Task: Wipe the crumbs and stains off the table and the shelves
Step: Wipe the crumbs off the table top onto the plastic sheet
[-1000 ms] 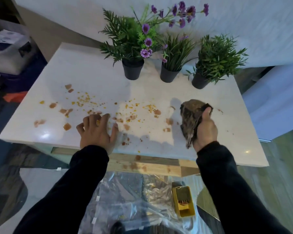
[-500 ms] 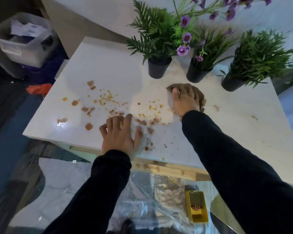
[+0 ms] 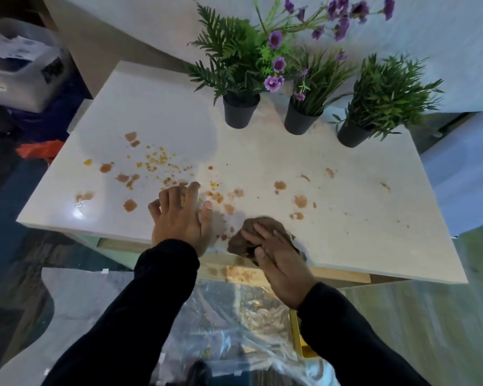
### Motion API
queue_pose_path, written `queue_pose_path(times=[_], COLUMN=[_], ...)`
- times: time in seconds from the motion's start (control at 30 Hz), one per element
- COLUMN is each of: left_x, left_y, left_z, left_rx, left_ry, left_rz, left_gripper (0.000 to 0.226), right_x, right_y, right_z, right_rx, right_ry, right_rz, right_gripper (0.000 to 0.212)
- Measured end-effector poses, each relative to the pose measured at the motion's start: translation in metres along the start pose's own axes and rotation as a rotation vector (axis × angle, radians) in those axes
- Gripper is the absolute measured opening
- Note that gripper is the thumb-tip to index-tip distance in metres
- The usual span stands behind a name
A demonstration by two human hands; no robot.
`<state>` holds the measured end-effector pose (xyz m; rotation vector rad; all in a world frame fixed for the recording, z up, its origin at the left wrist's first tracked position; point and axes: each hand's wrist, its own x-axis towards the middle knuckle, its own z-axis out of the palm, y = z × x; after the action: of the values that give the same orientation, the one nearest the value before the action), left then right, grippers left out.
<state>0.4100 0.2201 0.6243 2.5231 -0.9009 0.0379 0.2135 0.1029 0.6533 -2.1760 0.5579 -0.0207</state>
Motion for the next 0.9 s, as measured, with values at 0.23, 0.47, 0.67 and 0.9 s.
queue_pose_path(times=[0.23, 0.47, 0.67, 0.9], left_x=[0.001, 0.001, 0.002, -0.002], left_y=[-0.003, -0.003, -0.006, -0.006], left_z=[0.003, 0.003, 0.007, -0.005], left_rx=[0.007, 0.026, -0.008, -0.356], left_ry=[0.002, -0.008, 0.038, 0.176], left_rz=[0.023, 0.018, 0.049, -0.001], left_gripper=[0.051, 0.051, 0.046, 0.040], right_x=[0.013, 0.138, 0.198, 0.122], right_y=[0.008, 0.001, -0.025, -0.036], right_z=[-0.088, -0.083, -0.014, 0.026], right_rx=[1.222, 0.188, -0.286, -0.434], right_ry=[0.530, 0.516, 0.190, -0.018], right_rz=[0.301, 0.610, 0.341, -0.099], right_gripper=[0.083, 0.077, 0.062, 0.059])
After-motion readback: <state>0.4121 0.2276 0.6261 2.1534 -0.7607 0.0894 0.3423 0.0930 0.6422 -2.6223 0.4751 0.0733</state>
